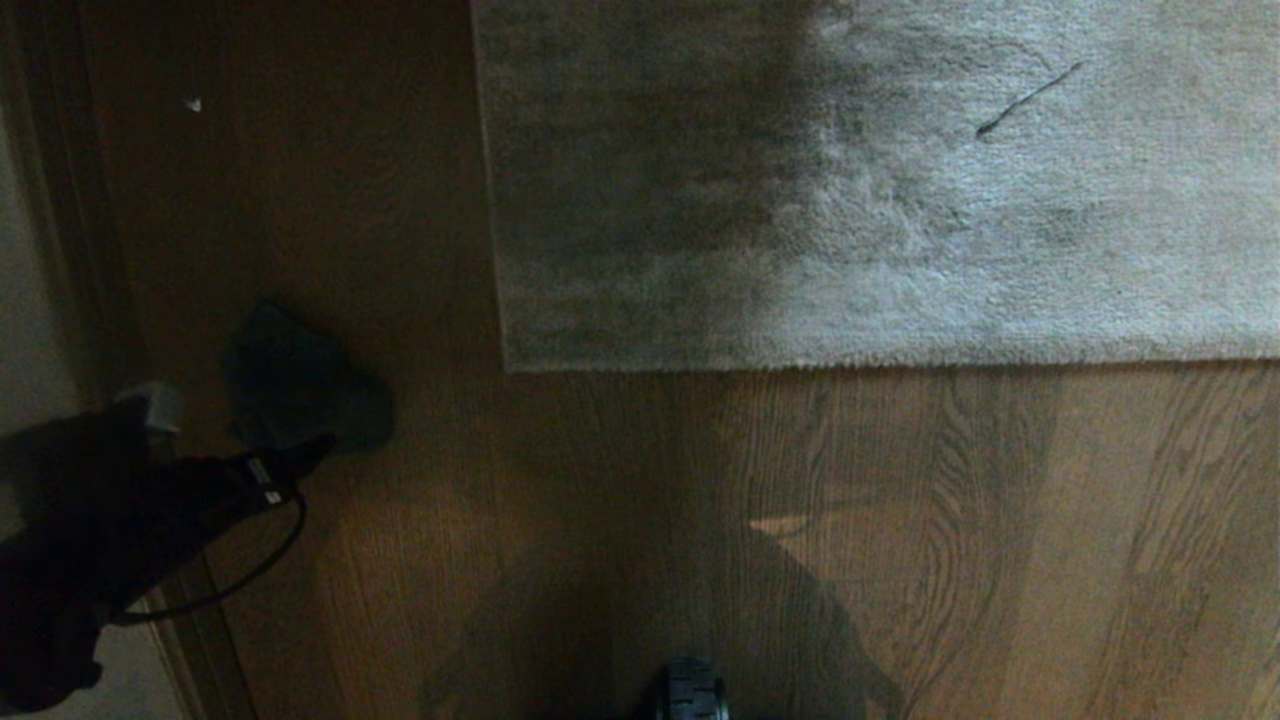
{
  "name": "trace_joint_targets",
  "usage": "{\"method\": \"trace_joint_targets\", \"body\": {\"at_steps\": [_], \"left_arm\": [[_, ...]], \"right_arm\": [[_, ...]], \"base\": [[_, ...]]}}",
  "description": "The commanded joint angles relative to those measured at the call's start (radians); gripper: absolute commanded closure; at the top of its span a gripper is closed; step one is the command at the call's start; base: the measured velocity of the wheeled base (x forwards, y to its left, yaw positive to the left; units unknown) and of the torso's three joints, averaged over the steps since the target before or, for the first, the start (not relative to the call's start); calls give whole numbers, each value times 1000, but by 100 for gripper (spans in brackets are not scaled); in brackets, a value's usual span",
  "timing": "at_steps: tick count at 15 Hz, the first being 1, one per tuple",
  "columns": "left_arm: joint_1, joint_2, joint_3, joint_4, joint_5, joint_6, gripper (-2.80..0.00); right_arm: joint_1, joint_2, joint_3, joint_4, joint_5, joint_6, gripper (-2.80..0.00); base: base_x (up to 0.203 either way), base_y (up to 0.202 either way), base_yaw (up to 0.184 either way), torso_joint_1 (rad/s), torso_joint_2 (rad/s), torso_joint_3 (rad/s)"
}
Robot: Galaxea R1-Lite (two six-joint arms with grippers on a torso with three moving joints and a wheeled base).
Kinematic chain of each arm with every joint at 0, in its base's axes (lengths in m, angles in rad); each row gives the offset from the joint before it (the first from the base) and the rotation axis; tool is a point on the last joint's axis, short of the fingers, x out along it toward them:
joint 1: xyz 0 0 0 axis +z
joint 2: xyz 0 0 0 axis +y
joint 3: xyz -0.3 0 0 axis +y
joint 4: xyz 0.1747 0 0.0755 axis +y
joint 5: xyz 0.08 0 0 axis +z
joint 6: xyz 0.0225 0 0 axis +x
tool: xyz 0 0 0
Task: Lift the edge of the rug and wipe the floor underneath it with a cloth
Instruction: Pick up the rag
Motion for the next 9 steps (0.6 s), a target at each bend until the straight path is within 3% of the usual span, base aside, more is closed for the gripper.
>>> {"method": "trace_joint_targets", "body": {"at_steps": [1,9], "left_arm": [[8,20,-10,-7,-1,-1,-280],[19,66,-39,-45,-4,-1,-280]], "right_arm": [[0,0,0,0,0,1,0],[0,0,0,0,0,1,0]], "base": [[0,0,0,0,0,0],[0,0,0,0,0,0]]}}
